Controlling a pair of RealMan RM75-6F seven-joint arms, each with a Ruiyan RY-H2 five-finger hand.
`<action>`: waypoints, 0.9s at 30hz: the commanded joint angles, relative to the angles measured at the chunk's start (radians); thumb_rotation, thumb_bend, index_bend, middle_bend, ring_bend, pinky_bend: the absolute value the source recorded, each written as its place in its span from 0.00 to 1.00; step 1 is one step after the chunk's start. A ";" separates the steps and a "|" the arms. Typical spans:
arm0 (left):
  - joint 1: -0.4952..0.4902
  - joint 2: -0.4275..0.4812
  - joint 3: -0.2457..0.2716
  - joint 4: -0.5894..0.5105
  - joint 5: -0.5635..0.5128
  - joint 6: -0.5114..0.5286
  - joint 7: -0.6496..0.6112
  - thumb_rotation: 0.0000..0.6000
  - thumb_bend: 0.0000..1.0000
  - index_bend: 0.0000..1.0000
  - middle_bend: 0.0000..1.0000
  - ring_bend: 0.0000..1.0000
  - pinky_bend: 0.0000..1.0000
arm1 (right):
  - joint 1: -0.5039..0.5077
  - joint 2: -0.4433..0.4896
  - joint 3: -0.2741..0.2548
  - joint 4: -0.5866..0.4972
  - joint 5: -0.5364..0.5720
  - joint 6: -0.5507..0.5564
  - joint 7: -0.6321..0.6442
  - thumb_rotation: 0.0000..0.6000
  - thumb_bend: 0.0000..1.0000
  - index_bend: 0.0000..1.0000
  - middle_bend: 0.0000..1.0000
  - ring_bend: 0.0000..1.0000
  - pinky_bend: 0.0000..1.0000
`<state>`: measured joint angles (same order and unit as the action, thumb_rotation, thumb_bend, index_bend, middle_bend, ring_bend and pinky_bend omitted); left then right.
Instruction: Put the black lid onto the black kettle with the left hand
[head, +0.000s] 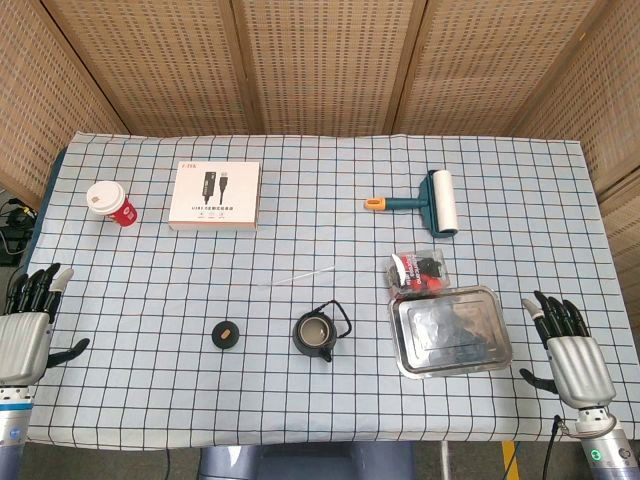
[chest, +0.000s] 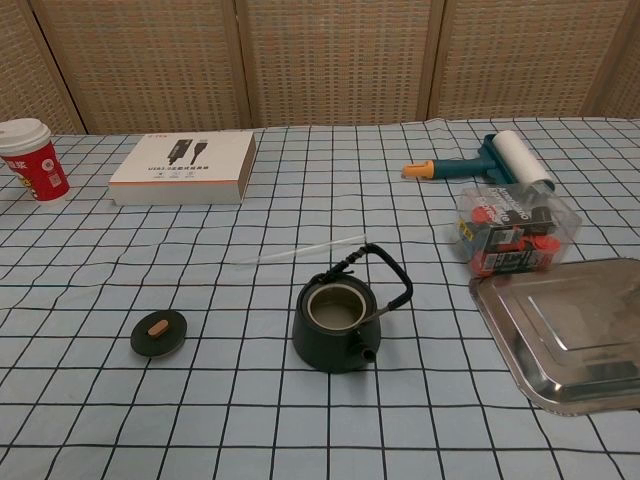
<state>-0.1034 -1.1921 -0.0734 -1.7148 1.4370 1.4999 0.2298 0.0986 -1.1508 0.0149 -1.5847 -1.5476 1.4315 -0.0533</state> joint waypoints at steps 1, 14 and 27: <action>0.001 0.000 0.000 0.000 0.001 0.001 -0.001 1.00 0.12 0.05 0.00 0.00 0.00 | -0.001 0.000 -0.001 0.000 0.000 0.000 0.000 1.00 0.09 0.02 0.00 0.00 0.03; -0.005 -0.004 0.002 0.003 0.005 -0.006 0.003 1.00 0.12 0.05 0.00 0.00 0.00 | 0.000 0.002 -0.002 -0.004 -0.002 0.000 -0.001 1.00 0.09 0.02 0.00 0.00 0.03; -0.048 -0.041 0.011 0.007 0.000 -0.080 0.068 1.00 0.12 0.07 0.00 0.00 0.00 | 0.006 0.018 0.012 0.002 0.028 -0.018 0.048 1.00 0.09 0.02 0.00 0.00 0.03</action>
<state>-0.1392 -1.2238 -0.0645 -1.7046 1.4396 1.4367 0.2836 0.1035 -1.1363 0.0236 -1.5846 -1.5253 1.4160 -0.0127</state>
